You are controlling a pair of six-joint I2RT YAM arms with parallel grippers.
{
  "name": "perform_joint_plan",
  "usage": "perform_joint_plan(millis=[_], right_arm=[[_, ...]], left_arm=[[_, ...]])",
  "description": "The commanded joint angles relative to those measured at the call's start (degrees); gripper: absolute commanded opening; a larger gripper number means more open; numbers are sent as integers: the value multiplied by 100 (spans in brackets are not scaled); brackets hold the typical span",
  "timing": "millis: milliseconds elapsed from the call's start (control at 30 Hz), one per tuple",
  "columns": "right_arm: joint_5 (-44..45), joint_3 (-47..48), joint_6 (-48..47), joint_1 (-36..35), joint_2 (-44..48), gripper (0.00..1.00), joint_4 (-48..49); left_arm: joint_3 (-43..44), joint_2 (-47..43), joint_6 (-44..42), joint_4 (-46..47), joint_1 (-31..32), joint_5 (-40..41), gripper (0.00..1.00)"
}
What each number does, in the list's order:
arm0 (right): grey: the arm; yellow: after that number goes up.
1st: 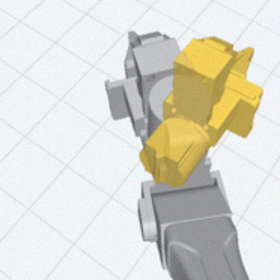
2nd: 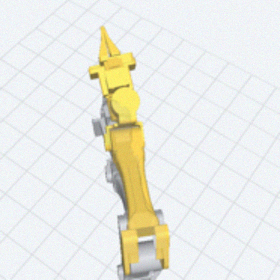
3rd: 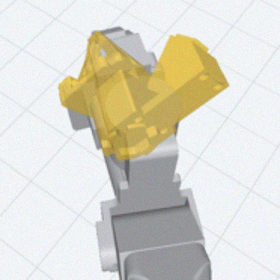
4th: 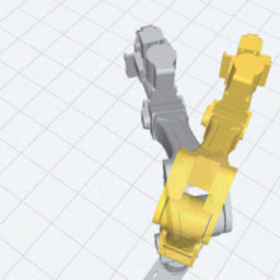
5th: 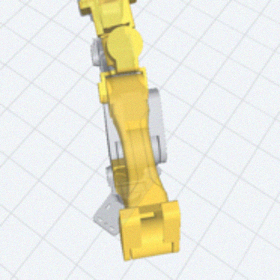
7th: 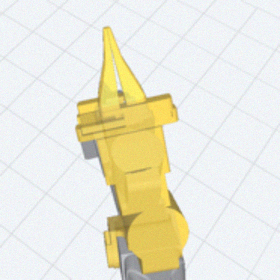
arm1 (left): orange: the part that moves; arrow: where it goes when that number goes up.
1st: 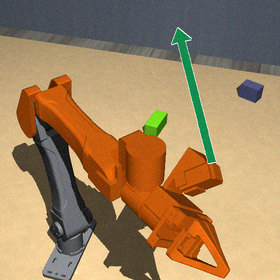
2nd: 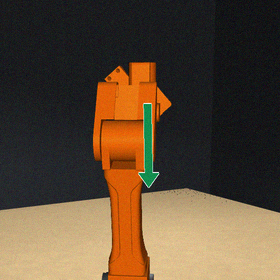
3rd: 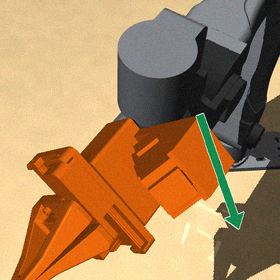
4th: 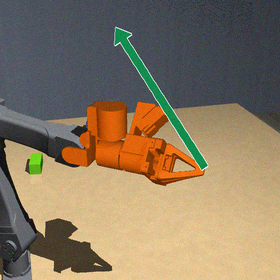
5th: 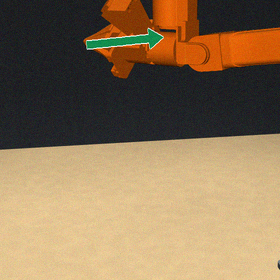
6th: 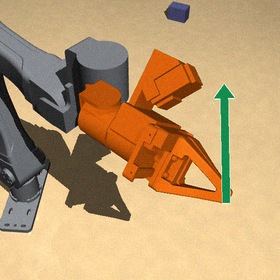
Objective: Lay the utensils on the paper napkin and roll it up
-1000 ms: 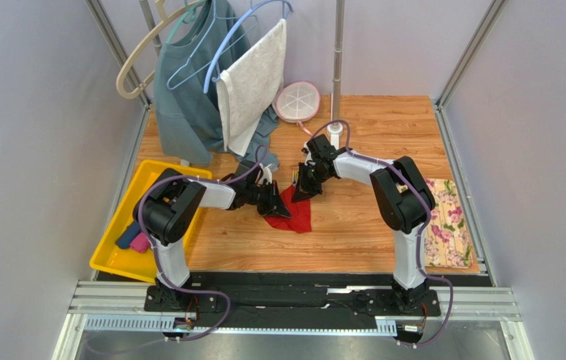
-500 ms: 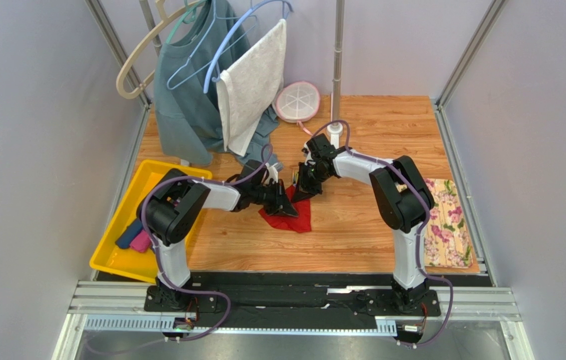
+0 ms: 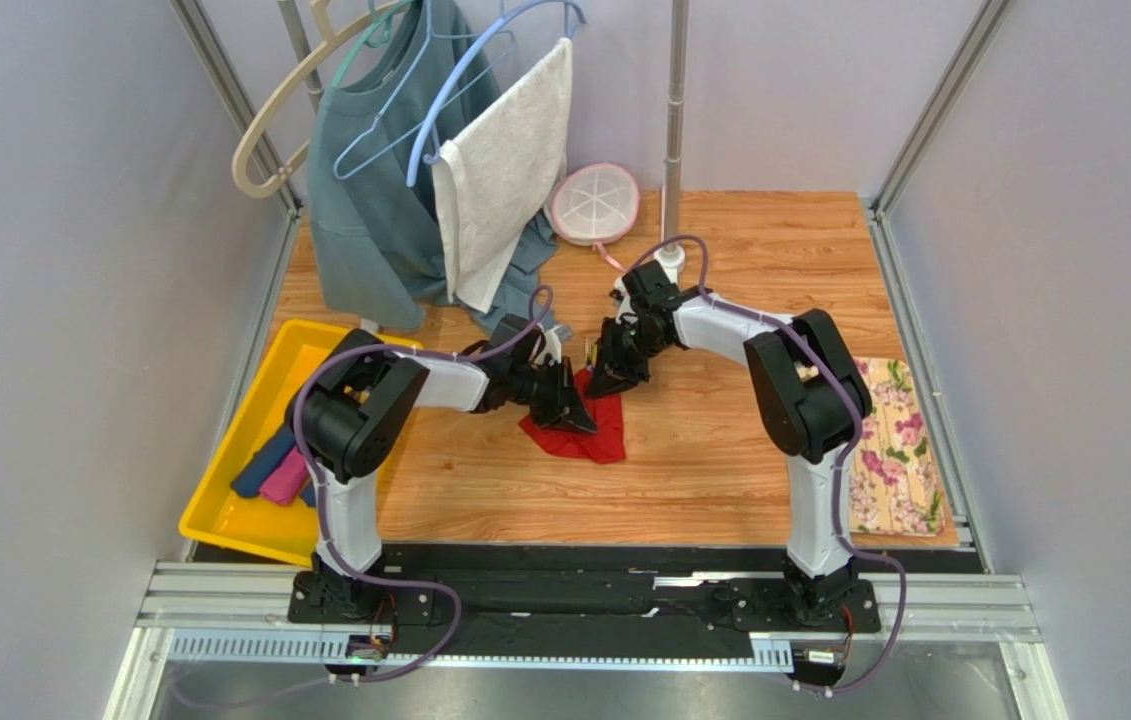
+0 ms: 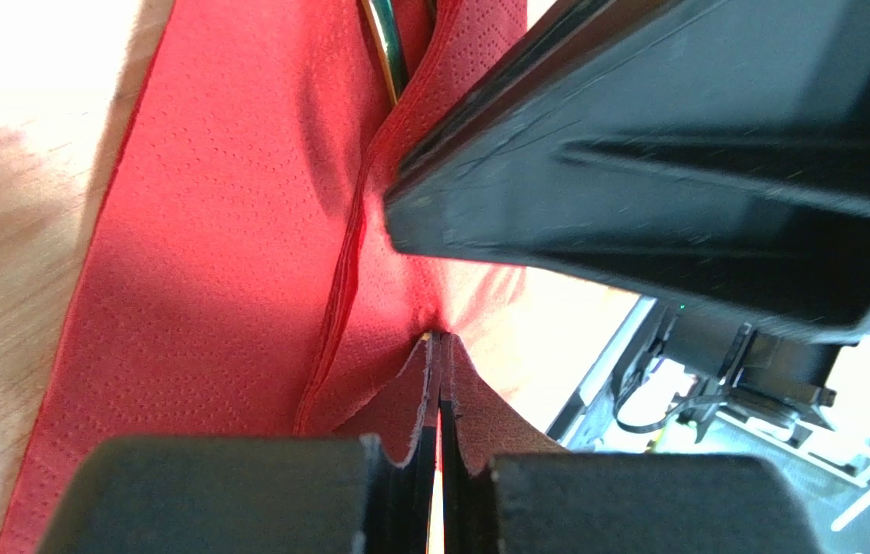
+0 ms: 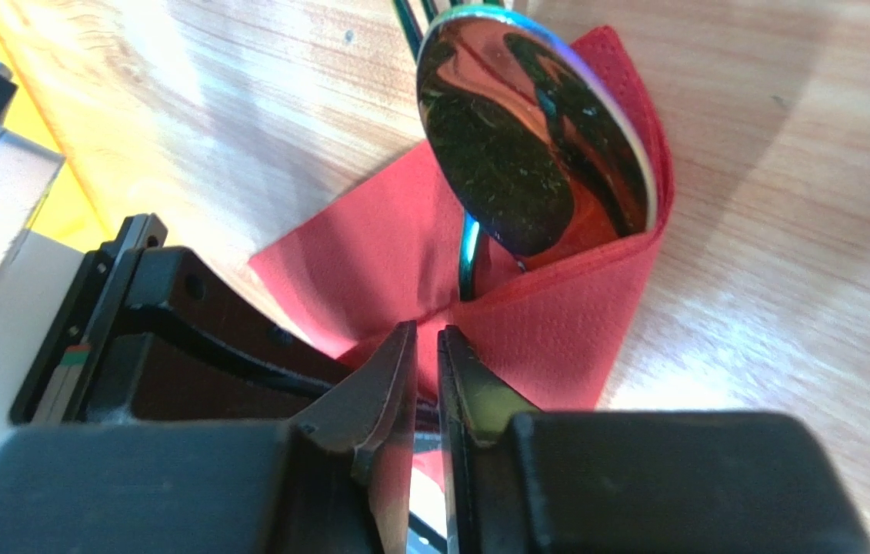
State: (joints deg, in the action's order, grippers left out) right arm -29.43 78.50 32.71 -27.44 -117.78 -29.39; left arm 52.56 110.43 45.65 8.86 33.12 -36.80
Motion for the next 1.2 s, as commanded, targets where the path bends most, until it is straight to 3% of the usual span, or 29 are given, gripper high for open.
perform_joint_plan(millis=[0,600,667,733,767,800,900,1100,1167], right_arm=[[-308,166,-151,72,378,17,-50],[25,-185,43,55,-527,4,364],[51,-230,25,55,-571,3,355],[60,-282,8,55,-624,2,372],[69,-300,16,55,-632,2,381],[78,-309,8,63,-633,1,398],[104,-300,7,46,-641,0,399],[148,-309,-19,55,-633,0,399],[157,-309,-19,28,-641,0,390]], left_arm=[[-26,-13,-627,-754,-60,806,0],[-114,-241,-768,-677,-209,516,1],[-315,-660,-637,-404,-315,350,8],[-351,-1135,-592,-402,-394,226,22],[-351,-1303,-610,-507,-464,208,29],[-360,-1479,-627,-787,-508,251,43],[-378,-1990,-698,-1542,-719,427,62],[-439,-2237,-1031,-2607,-1124,1226,80],[-509,-2202,-1154,-2583,-1124,1377,82]])
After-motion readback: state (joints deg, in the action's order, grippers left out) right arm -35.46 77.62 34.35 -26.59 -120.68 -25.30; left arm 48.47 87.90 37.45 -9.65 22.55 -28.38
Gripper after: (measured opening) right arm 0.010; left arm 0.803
